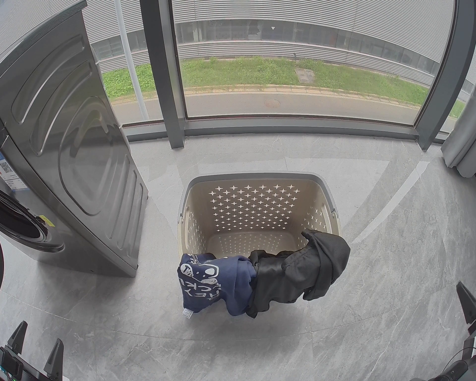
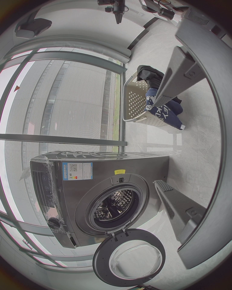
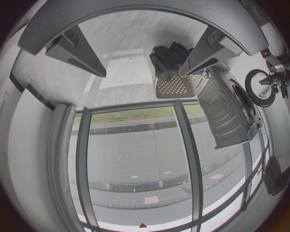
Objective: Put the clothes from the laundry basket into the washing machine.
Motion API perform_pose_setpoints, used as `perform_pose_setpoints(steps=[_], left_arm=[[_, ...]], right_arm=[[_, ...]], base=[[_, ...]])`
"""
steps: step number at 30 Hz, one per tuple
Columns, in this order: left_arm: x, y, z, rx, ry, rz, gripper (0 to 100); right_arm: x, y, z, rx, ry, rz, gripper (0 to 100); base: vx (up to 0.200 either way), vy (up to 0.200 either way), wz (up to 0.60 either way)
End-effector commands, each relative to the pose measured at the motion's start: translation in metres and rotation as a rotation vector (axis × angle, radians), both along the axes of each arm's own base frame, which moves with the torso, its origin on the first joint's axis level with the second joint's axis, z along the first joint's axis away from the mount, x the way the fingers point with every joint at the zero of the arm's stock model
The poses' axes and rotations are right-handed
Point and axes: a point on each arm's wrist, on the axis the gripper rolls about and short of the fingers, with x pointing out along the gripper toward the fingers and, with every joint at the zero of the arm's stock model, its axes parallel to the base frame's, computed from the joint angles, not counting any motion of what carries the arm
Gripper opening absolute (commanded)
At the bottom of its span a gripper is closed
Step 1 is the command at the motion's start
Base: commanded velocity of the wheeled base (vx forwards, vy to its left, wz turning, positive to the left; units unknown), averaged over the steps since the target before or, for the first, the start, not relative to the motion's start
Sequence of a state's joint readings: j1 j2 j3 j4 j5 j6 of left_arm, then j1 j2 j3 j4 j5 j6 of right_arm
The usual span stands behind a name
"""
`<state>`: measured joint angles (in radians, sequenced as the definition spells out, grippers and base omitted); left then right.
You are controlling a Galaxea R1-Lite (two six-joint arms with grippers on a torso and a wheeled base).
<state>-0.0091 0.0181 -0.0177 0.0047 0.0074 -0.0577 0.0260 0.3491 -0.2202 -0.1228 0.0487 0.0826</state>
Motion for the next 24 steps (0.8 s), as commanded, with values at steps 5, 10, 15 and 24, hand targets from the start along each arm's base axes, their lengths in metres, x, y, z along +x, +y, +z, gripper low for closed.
perform_pose_setpoints(steps=[5, 10, 15, 24], left_arm=[[0.000, 0.000, -0.005, -0.001, -0.002, 0.000, 100], [0.000, 0.000, -0.005, -0.002, -0.002, 0.002, 100], [0.000, 0.000, -0.005, -0.002, -0.002, 0.002, 100], [0.000, 0.000, -0.005, -0.002, -0.002, 0.002, 100]], right_arm=[[0.101, 0.017, -0.024, 0.025, 0.375, 0.135, 100], [0.105, 0.018, -0.025, 0.024, 0.394, 0.135, 100], [0.119, 0.025, -0.026, 0.017, 0.441, 0.164, 100], [0.151, 0.051, -0.035, -0.021, 0.492, 0.214, 100]], base=[[0.000, 0.000, 0.00], [0.000, 0.000, 0.00], [0.000, 0.000, 0.00], [0.000, 0.000, 0.00]])
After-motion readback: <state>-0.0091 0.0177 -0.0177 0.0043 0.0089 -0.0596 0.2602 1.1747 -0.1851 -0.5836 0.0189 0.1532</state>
